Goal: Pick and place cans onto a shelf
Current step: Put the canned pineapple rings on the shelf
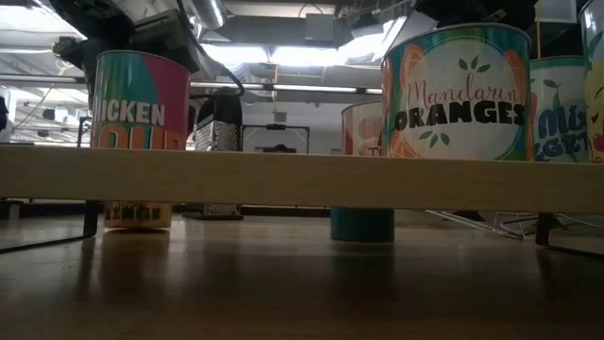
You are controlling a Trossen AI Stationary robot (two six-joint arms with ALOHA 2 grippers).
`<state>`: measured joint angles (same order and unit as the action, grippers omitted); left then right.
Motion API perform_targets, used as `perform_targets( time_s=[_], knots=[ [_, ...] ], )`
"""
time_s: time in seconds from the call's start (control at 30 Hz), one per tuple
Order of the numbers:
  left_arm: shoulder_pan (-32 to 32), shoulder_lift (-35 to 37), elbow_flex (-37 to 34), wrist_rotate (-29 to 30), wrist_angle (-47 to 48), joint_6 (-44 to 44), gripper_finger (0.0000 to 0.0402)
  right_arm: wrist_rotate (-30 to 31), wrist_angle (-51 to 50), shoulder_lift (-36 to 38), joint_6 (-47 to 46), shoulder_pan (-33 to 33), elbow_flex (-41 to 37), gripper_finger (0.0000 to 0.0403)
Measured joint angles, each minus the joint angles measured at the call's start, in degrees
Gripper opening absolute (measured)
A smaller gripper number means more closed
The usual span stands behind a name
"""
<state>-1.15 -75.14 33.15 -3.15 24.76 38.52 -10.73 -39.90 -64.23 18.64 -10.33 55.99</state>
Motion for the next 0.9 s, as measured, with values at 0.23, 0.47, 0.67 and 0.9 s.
perform_targets(
  time_s=[0.23,0.47,0.67,0.9],
  knots=[
    [-1.6,0.9,1.2,1.2,0.3,-2.7,0.0009,0.0,0.2,0.0,0.0,0.0,0.0,0.0083],
    [-5.3,0.9,6.9,1.7,-0.1,-10.2,0.0005,0.0,2.0,0.0,0.0,0.0,0.0,0.0083],
    [-8.9,0.9,12.4,2.6,-0.2,-16.1,0.0003,0.0,3.2,0.0,0.0,0.0,0.0,0.0083],
    [-9.6,0.9,19.3,2.5,0.1,-19.6,0.0003,0.0,3.3,0.0,0.0,0.0,0.0,0.0083]
  ],
)
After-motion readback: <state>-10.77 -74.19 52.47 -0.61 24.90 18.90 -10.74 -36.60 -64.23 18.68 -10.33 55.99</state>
